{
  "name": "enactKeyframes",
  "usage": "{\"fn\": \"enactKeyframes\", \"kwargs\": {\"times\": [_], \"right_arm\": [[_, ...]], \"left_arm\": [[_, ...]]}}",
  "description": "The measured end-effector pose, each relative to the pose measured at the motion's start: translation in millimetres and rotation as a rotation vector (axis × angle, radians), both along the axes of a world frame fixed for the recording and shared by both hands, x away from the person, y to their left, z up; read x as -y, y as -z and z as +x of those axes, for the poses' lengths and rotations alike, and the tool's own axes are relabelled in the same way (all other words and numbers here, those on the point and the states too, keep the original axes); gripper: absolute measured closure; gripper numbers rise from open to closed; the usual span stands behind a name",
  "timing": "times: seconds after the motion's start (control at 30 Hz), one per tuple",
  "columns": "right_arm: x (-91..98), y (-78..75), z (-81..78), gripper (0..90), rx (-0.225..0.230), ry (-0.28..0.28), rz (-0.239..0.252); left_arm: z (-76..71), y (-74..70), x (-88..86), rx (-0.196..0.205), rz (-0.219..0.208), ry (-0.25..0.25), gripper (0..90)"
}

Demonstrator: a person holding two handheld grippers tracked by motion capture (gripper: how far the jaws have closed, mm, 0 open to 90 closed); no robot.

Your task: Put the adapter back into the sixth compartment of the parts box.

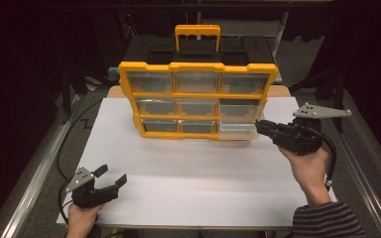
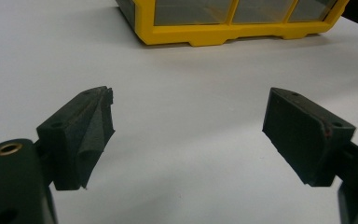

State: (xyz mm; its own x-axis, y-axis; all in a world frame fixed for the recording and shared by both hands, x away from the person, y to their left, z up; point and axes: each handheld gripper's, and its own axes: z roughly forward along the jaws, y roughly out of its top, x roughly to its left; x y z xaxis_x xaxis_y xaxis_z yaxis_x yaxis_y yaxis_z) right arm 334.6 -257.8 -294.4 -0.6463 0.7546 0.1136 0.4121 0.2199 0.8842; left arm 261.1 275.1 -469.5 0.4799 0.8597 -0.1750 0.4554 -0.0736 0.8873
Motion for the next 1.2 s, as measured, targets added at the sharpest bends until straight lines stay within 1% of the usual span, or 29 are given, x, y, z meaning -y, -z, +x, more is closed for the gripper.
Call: {"fn": "enactKeyframes", "kwargs": {"times": [0.03, 0.07, 0.1, 0.13, 0.17, 0.2, 0.23, 0.33, 0.4, 0.53, 0.7, 0.73, 0.77, 0.8, 0.87, 0.97, 1.07, 1.13, 1.17, 1.2], "right_arm": [[-1.1, -1.3, 3.3, 77.0, 0.001, 0.005, -0.006], [-1.1, -1.3, 3.3, 77.0, 0.001, 0.005, -0.006], [-2.7, -2.7, 7.6, 77.0, -0.005, 0.012, -0.012], [-2.7, -2.7, 7.6, 77.0, -0.005, 0.012, -0.012], [-3.9, -3.9, 11.6, 77.0, -0.006, 0.018, -0.022], [-3.9, -3.9, 11.6, 77.0, -0.006, 0.018, -0.022], [-5.6, -5.1, 15.4, 77.0, -0.009, 0.025, -0.029], [-7.2, -5.8, 18.8, 76.9, -0.011, 0.030, -0.035], [-11.5, -5.6, 25.8, 77.0, -0.015, 0.038, -0.057], [-16.8, -4.1, 34.5, 76.9, -0.023, 0.051, -0.080], [-21.6, -2.0, 46.8, 76.2, -0.054, 0.070, -0.107], [-22.2, -1.1, 49.5, 74.9, -0.067, 0.077, -0.106], [-22.3, -0.6, 51.0, 71.6, -0.070, 0.080, -0.103], [-22.3, -0.6, 51.0, 71.6, -0.070, 0.080, -0.103], [-22.4, 0.6, 53.0, 67.8, -0.076, 0.086, -0.097], [-22.9, 0.6, 51.4, 65.7, -0.069, 0.092, -0.107], [-21.6, -0.6, 48.6, 62.3, -0.062, 0.090, -0.113], [-19.8, -1.6, 45.3, 58.7, -0.058, 0.093, -0.105], [-19.8, -1.6, 45.3, 58.7, -0.058, 0.093, -0.105], [-18.5, -1.8, 42.2, 56.2, -0.048, 0.088, -0.103]], "left_arm": [[0.0, -0.1, -0.1, 0.000, -0.001, 0.000, 17.2], [0.0, -0.1, -0.1, 0.000, -0.001, 0.000, 17.2], [0.0, 0.0, -0.1, 0.000, 0.000, 0.000, 17.2], [0.0, 0.0, -0.1, 0.000, 0.000, 0.000, 17.1], [0.0, 0.0, 0.0, 0.000, 0.000, 0.000, 17.2], [0.0, 0.0, 0.0, 0.000, 0.000, 0.001, 17.2], [0.0, 0.0, -0.1, -0.001, 0.000, 0.000, 17.2], [0.1, 0.0, -0.1, -0.001, -0.001, 0.001, 17.2], [0.1, 0.1, 0.0, -0.001, 0.000, 0.001, 17.2], [0.1, 0.0, -0.2, -0.001, 0.000, 0.001, 17.2], [0.1, 0.1, -0.2, -0.001, -0.002, 0.000, 17.2], [0.1, 0.1, -0.4, -0.001, -0.002, 0.001, 17.2], [0.1, 0.1, -0.4, -0.001, -0.003, 0.000, 17.1], [0.1, 0.1, -0.4, -0.001, -0.004, 0.000, 17.1], [0.1, 0.1, -0.5, -0.002, -0.005, 0.001, 17.2], [0.2, 0.2, -0.5, -0.002, -0.005, 0.001, 17.1], [0.0, 0.0, -0.3, -0.001, -0.001, 0.002, 17.2], [-0.1, -0.1, -0.4, 0.000, -0.001, 0.001, 17.2], [0.0, 0.0, -0.2, 0.000, -0.003, -0.001, 17.2], [0.0, 0.0, -0.3, 0.000, -0.001, -0.001, 17.2]]}}
